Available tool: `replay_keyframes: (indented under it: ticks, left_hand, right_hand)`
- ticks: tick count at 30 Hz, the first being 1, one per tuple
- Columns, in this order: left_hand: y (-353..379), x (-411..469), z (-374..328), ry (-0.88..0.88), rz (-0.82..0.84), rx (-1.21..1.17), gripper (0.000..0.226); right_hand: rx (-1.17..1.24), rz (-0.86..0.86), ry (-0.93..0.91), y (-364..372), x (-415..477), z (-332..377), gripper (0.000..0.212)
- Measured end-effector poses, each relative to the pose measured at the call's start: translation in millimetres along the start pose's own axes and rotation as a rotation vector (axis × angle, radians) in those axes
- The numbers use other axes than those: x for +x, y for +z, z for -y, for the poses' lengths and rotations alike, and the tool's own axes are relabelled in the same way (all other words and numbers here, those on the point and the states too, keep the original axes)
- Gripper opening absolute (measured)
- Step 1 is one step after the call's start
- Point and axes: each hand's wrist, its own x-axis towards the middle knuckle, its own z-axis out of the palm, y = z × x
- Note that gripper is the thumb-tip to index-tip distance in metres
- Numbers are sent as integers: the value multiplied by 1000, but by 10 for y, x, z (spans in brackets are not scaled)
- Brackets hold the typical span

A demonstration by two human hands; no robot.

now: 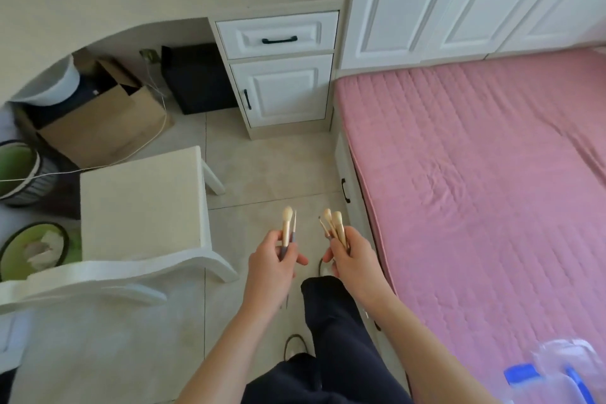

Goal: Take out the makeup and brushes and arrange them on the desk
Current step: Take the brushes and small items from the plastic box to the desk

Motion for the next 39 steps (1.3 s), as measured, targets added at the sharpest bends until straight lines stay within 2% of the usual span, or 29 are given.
replay_keyframes:
  ticks: [12, 20, 30, 39]
  left_hand:
    - [248, 1493, -1078, -15, -104, -117, 5]
    - [236, 2315, -1489, -56, -137, -197, 7]
    - [-238, 3694, -1925, -22, -149, -145, 5]
    - [-715, 5073, -2405, 56, -74, -92, 2]
  right_hand:
    - [-57, 109, -65, -560, 1678, 978, 13]
    - [-48, 123, -73, -640, 2571, 1441, 13]
    - [-2, 61, -74, -371, 3727, 2239, 13]
    - [10, -7, -40, -134, 4851, 3084, 16]
